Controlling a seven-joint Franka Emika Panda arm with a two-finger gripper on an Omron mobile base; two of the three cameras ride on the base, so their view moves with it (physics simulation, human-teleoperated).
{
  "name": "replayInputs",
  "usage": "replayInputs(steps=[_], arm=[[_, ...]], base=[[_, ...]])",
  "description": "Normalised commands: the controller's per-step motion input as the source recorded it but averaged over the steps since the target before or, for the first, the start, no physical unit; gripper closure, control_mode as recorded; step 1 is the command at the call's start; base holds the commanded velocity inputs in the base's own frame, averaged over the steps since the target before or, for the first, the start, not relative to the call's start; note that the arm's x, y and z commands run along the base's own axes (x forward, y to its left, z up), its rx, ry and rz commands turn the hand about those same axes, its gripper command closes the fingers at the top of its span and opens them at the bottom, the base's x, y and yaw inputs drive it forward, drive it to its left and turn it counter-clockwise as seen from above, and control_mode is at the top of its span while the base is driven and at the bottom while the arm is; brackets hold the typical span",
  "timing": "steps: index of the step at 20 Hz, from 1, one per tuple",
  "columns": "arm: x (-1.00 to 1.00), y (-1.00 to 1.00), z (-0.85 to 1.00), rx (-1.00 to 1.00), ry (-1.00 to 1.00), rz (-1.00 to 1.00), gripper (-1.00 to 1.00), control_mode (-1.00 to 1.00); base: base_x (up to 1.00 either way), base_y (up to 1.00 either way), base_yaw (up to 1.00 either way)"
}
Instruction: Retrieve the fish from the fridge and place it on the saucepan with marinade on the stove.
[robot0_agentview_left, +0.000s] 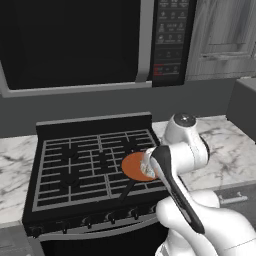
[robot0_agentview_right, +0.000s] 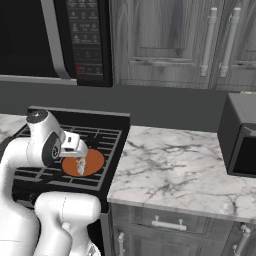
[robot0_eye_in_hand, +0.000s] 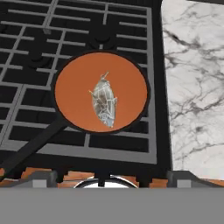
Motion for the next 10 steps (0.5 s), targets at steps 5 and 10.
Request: replayInputs(steps=[5, 10], arm=[[-0.86, -0.2, 0.55, 0.0, -0.07, 0.0, -1.0, -1.0], [-0.6, -0.06, 0.83, 0.0, 0.0, 0.0, -1.0, -1.0]], base=[[0.0, 0.0, 0.0], [0.0, 0.0, 0.0]])
